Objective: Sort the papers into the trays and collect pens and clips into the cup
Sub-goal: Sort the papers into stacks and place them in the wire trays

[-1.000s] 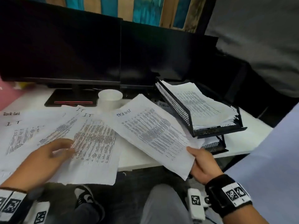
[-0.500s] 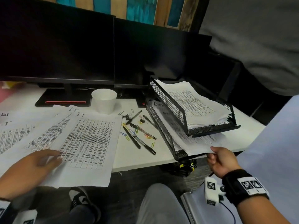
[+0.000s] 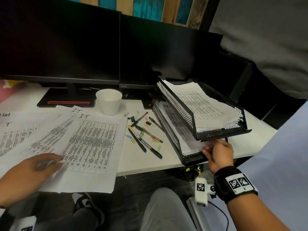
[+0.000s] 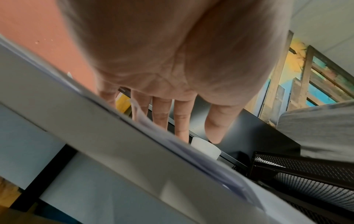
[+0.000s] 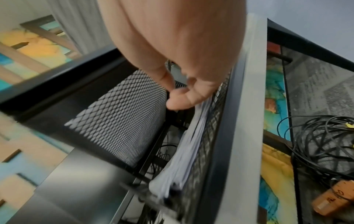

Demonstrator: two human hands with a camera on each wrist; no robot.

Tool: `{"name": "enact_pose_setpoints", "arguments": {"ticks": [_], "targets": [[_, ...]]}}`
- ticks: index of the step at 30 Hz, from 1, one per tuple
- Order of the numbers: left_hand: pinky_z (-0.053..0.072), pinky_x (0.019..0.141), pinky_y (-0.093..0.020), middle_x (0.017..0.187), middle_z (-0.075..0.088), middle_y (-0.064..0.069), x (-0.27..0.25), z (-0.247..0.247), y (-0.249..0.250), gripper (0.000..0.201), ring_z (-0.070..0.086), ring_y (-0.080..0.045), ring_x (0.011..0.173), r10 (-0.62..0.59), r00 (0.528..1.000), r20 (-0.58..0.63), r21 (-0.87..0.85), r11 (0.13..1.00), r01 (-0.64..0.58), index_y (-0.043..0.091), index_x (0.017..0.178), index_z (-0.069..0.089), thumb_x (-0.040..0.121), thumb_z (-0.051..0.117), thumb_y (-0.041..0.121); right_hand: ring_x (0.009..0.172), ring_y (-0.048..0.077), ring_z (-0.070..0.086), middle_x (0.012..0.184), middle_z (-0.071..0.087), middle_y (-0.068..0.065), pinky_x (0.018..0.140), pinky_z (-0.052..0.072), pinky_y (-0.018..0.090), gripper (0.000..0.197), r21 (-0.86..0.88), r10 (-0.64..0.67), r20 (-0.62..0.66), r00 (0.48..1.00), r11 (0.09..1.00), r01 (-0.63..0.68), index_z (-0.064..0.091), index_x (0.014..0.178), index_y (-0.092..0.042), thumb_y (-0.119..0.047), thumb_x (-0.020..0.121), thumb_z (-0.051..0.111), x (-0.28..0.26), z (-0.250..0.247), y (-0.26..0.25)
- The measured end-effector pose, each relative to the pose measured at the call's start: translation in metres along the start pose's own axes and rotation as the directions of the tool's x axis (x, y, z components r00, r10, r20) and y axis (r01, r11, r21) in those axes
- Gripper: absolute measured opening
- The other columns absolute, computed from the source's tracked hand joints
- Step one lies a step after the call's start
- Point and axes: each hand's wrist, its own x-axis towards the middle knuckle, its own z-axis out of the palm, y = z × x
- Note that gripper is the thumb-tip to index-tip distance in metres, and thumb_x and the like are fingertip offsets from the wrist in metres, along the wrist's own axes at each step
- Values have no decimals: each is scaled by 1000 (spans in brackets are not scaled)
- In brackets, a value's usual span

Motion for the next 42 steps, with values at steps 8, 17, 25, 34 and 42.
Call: {"name": "enact_pose_setpoints", "arguments": {"ticks": [8, 17, 25, 34, 42], "targets": [[48, 105, -48, 110, 70, 23, -67, -56, 146, 28, 64, -9, 106, 88, 984, 152, -60, 995, -80, 48, 101, 74, 81, 66, 64, 51, 21, 60, 76, 62, 17, 49, 60, 33, 25, -407, 367, 744, 558, 912, -56, 65, 105, 1, -11, 86, 74, -72, 32, 11], [47, 111, -40, 130, 64, 21, -84, -69, 174, 24, 64, -10, 120, 31, 979, 200, -16, 999, -28, 43, 107, 70, 87, 76, 56, 119, 21, 56, 126, 65, 3, 117, 44, 51, 38, -482, 429, 699, 572, 874, -67, 64, 133, -19, -13, 97, 72, -118, 158, 60], [42, 118, -41, 149, 55, 21, -87, -72, 177, 27, 58, -10, 132, 9, 981, 192, 36, 999, -16, 49, 103, 65, 82, 72, 64, 117, 35, 66, 121, 66, 8, 107, 51, 54, 67, -459, 422, 596, 683, 877, -141, 46, 149, -21, -9, 91, 78, -120, 201, 82], [50, 107, -37, 126, 71, 21, -92, -89, 191, 3, 68, -9, 116, -29, 991, 127, 26, 999, 26, 48, 95, 71, 94, 69, 46, 99, 43, 77, 108, 79, 22, 91, 59, 65, 28, -514, 351, 682, 641, 854, 80, 76, 111, -2, 10, 92, 59, -120, 202, 114], [50, 107, -45, 141, 65, 0, -73, -139, 180, 53, 62, -26, 124, -238, 971, 0, 232, 945, 232, 42, 131, 64, 81, 77, 51, 110, 39, 74, 117, 78, 16, 100, 56, 61, 39, -489, 371, 698, 612, 872, 30, 68, 126, -5, 12, 97, 48, -98, 187, 120]]}}
